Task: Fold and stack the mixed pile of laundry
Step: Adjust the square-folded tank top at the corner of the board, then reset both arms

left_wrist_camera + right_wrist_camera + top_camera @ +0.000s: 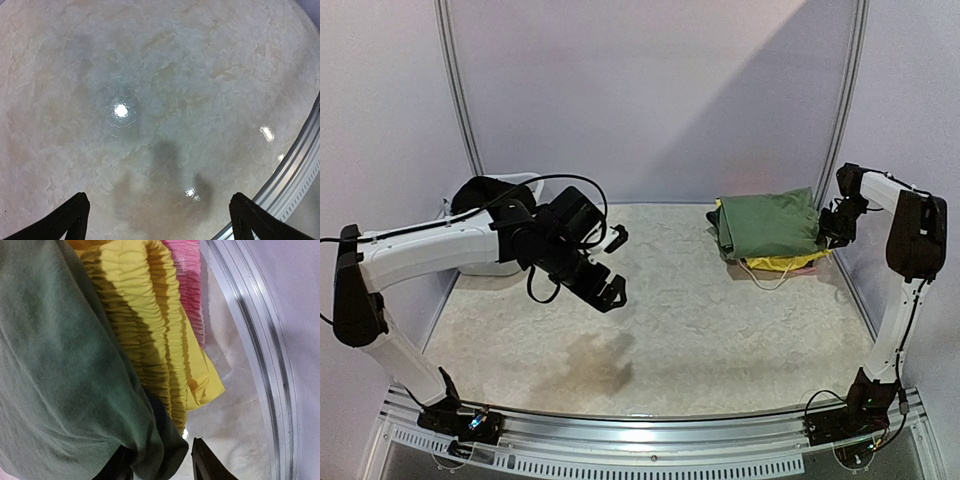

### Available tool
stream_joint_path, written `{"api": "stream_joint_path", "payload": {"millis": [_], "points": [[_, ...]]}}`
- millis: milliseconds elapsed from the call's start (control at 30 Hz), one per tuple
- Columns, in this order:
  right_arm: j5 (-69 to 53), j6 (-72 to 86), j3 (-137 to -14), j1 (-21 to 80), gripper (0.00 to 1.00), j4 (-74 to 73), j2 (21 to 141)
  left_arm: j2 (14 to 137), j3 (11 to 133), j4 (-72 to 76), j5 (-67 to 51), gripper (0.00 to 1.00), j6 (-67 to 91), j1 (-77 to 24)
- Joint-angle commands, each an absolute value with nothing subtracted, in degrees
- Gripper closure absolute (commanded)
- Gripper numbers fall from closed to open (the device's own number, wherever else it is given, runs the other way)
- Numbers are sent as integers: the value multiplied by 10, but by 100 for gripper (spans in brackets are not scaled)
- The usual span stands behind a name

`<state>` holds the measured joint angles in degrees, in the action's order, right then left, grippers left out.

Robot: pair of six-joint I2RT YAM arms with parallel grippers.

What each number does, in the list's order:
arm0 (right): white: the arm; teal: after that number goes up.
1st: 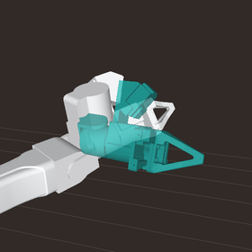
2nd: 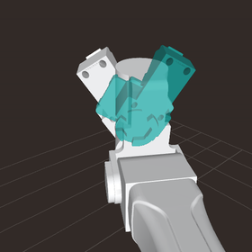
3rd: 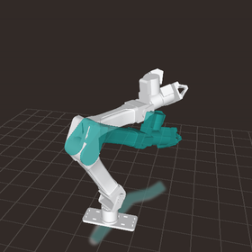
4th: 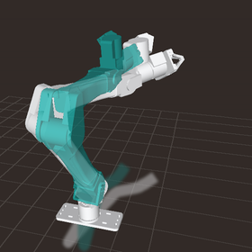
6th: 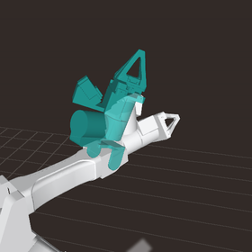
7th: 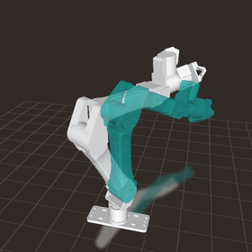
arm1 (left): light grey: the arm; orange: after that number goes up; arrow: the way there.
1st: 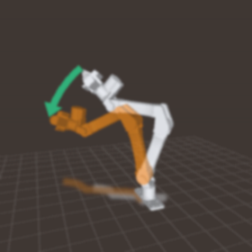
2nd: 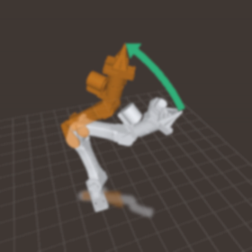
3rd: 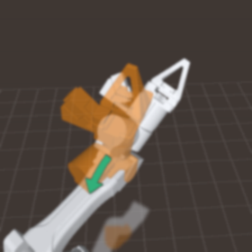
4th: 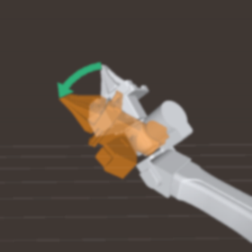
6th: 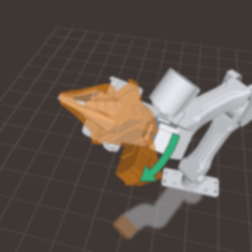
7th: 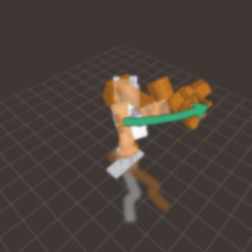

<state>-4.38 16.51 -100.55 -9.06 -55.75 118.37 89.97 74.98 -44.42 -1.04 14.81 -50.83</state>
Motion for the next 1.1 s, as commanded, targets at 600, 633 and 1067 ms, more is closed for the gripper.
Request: {"api": "stream_joint_path", "payload": {"millis": [600,633,1067], "points": [[-55,174,-1067,-93,53,-657,998,865,891,-526,119,0,89,-499],[-66,171,-1068,-92,53,-657,983,866,902,-531,123,0,87,-498],[-308,191,-1060,-73,34,-593,818,875,1057,-627,230,0,79,-495]]}}
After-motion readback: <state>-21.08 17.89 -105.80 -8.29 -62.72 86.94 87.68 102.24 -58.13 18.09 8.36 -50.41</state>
